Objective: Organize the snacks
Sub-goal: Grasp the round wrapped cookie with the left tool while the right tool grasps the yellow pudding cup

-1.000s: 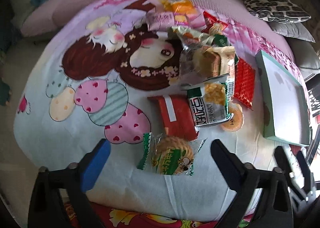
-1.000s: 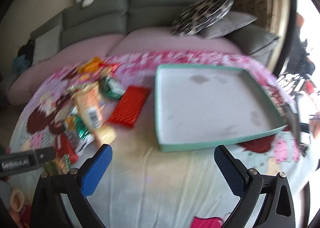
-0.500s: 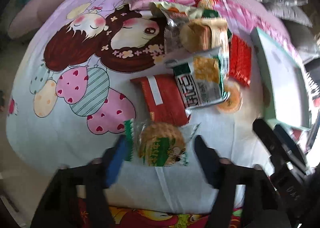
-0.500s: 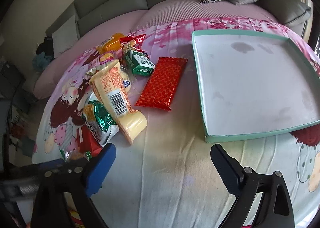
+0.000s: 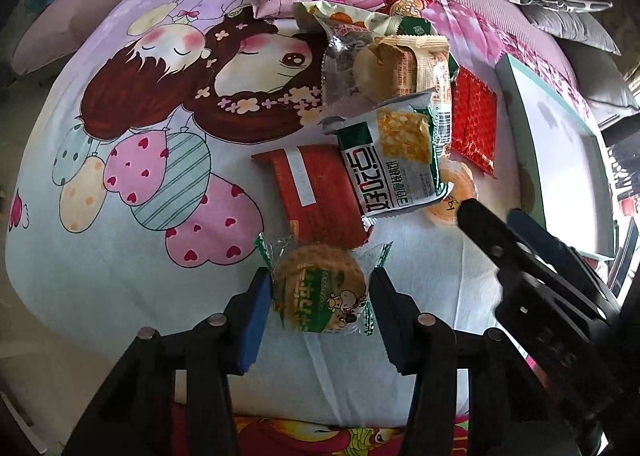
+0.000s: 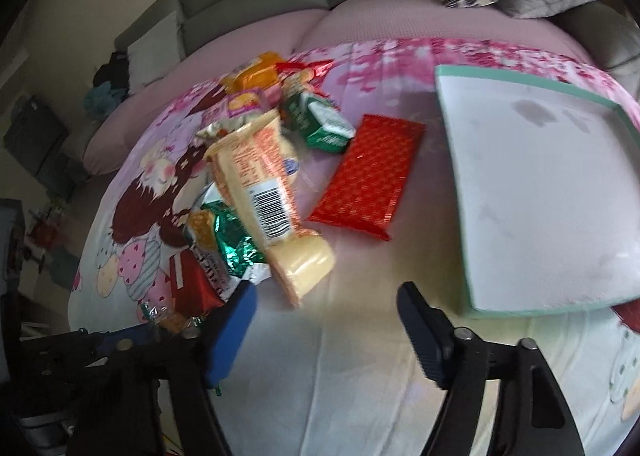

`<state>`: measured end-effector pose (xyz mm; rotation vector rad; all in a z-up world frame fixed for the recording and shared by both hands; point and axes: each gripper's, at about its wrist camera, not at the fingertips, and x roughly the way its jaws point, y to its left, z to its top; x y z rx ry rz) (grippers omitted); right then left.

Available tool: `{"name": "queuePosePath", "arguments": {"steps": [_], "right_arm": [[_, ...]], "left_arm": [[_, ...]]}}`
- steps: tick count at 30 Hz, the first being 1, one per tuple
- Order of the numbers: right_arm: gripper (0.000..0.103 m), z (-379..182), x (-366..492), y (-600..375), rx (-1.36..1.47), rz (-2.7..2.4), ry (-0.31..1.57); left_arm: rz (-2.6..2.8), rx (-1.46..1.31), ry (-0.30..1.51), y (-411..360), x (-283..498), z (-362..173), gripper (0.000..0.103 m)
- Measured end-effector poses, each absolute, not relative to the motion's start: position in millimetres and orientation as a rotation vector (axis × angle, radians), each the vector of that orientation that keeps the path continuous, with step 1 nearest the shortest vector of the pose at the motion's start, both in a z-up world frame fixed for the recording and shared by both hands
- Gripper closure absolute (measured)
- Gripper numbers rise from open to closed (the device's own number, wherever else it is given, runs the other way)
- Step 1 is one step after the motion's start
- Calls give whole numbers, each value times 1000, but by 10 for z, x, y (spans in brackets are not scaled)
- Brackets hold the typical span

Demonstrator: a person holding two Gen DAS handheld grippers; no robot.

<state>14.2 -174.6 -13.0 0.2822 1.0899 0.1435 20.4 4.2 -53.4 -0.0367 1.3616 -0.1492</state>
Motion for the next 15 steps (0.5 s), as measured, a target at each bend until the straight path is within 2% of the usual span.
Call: {"name": "queuePosePath", "arguments": {"steps": [2, 9, 14, 15], "right_arm": [[38, -181, 209, -1722, 277, 157, 1108], [43, -316, 417, -1675, 276, 209, 1139], [59, -361, 495, -1593, 244, 237, 1148], [59, -359, 496, -1576, 236, 236, 1147]], "left_arm": [[-147, -54, 1362, 80, 216, -546, 52], [-136, -95, 1368, 315, 249, -537, 52], [-136, -103, 1374, 341, 281, -583, 51], [-136, -107, 1378, 352, 293, -602, 51]]}}
